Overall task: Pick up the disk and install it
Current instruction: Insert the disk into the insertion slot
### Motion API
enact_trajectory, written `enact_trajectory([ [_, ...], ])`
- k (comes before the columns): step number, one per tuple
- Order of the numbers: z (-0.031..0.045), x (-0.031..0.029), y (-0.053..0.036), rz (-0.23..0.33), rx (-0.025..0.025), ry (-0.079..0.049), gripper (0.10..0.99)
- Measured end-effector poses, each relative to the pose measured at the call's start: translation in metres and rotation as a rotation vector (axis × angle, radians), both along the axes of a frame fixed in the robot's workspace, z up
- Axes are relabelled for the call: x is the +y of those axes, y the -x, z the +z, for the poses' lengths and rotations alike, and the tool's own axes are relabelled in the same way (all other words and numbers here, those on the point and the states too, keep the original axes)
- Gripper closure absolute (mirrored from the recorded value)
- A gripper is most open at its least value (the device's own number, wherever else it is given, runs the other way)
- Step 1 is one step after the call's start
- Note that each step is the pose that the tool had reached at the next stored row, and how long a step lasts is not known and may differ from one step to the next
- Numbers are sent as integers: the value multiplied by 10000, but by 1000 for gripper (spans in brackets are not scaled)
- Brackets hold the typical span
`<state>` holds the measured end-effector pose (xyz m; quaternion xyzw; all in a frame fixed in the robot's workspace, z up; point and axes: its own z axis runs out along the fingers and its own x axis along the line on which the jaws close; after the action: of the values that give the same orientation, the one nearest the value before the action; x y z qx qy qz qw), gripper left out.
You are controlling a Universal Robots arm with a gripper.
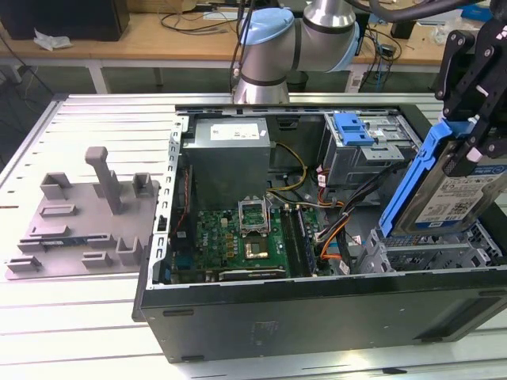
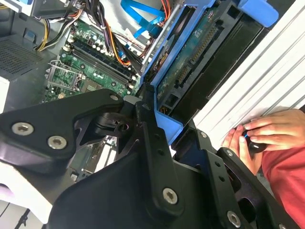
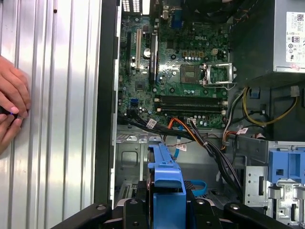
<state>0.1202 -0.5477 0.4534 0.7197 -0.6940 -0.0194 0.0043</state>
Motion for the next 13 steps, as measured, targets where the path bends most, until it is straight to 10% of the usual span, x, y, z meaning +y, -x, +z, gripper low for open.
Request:
enact_trajectory([
  [13, -29, 0, -2, -96, 0, 1, 718],
])
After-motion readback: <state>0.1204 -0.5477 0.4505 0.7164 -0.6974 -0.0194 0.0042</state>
